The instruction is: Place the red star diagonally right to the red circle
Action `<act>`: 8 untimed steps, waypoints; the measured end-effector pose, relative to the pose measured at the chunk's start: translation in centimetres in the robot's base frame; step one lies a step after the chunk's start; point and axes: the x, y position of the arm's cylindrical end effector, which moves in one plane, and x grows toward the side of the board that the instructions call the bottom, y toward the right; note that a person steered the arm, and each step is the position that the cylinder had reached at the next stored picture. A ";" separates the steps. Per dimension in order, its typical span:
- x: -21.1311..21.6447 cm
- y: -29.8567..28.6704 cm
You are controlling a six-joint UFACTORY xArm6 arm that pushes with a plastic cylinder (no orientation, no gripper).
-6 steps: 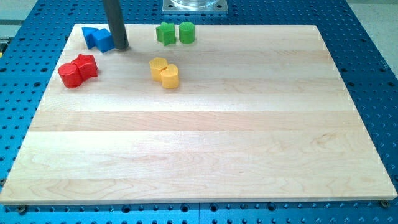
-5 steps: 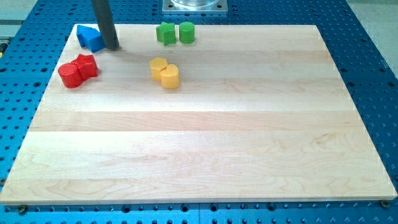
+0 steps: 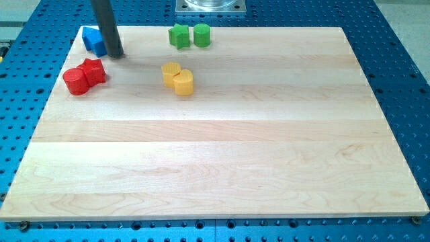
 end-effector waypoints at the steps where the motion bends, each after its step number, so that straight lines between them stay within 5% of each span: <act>1: 0.7 -2.4; 4: 13.0 -1.7; 6: 26.0 8.0; 7: 27.3 11.0; 8: 28.2 8.0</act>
